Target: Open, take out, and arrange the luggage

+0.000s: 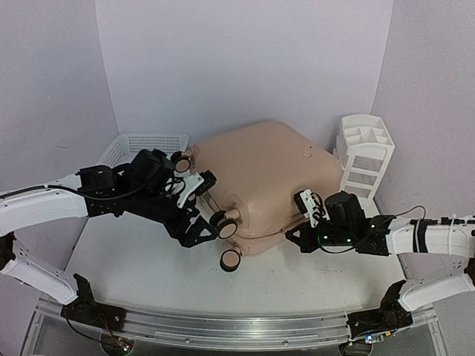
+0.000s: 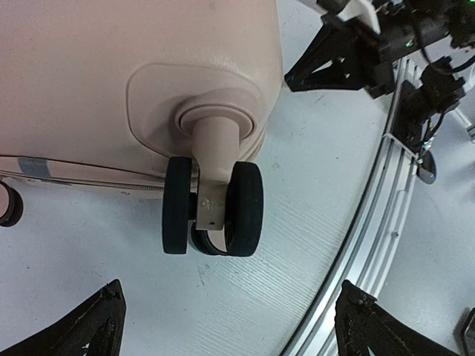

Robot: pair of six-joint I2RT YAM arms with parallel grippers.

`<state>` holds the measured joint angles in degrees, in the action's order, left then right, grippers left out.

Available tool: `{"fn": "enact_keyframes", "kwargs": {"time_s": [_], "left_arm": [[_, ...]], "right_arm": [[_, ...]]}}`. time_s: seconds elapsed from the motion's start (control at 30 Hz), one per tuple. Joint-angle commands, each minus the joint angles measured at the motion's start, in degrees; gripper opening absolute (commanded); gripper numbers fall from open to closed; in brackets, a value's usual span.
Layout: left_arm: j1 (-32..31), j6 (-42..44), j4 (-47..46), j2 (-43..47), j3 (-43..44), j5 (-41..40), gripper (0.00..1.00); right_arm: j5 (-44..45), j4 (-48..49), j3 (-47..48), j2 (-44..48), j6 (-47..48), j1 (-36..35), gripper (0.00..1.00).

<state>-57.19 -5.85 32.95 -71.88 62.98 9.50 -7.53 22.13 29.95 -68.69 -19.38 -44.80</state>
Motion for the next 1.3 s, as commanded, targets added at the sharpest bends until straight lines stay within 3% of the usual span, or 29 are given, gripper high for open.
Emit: {"fn": "enact_keyframes", "kwargs": {"time_s": [0.0, 0.27, 0.4, 0.53, 0.67, 0.73, 0.9, 1.03, 1.27], "left_arm": [[-4.84, 1.32, -2.36, -5.36, 4.51, -12.14, 1.00], [-8.09, 4.23, -4.82, -14.55, 7.88, -19.05, 0.99], [-8.12, 5.11, -6.75, -16.21, 7.86, -20.76, 0.89], [-8.11, 5.75, -10.15, -15.64, 6.30, -19.89, 0.59], [-7.90, 5.04, -11.64, -13.92, 3.99, -21.50, 0.15], [-7.21, 3.98, -11.42, -12.53, 2.87, -21.46, 0.01], [-2.58, 1.64, -10.50, -6.07, -1.06, -16.79, 0.00], [2.55, 0.99, -9.03, 0.18, -5.08, -13.69, 0.00], [6.40, 0.19, 0.11, 5.60, -5.43, -19.99, 0.00]], "right_arm": [[5.42, -2.35, -1.45, 0.81, -0.90, 0.61, 0.00], [5.61, -2.36, -1.74, 0.98, -0.97, 0.72, 0.00], [7.17, -2.35, -1.76, 1.50, -0.65, 0.69, 0.00], [10.36, -3.91, -1.38, 2.20, 0.63, 0.75, 0.00], [15.52, -8.02, -0.27, 2.50, 3.99, 0.75, 0.00], [18.33, -8.97, -0.37, 2.32, 5.48, 0.82, 0.00], [20.59, -9.65, -0.61, 1.70, 7.33, 5.42, 0.00], [18.48, -9.65, -0.82, 2.88, 6.79, 13.07, 0.00], [18.31, -10.56, 1.63, -0.47, 6.56, 20.57, 0.00]]}}
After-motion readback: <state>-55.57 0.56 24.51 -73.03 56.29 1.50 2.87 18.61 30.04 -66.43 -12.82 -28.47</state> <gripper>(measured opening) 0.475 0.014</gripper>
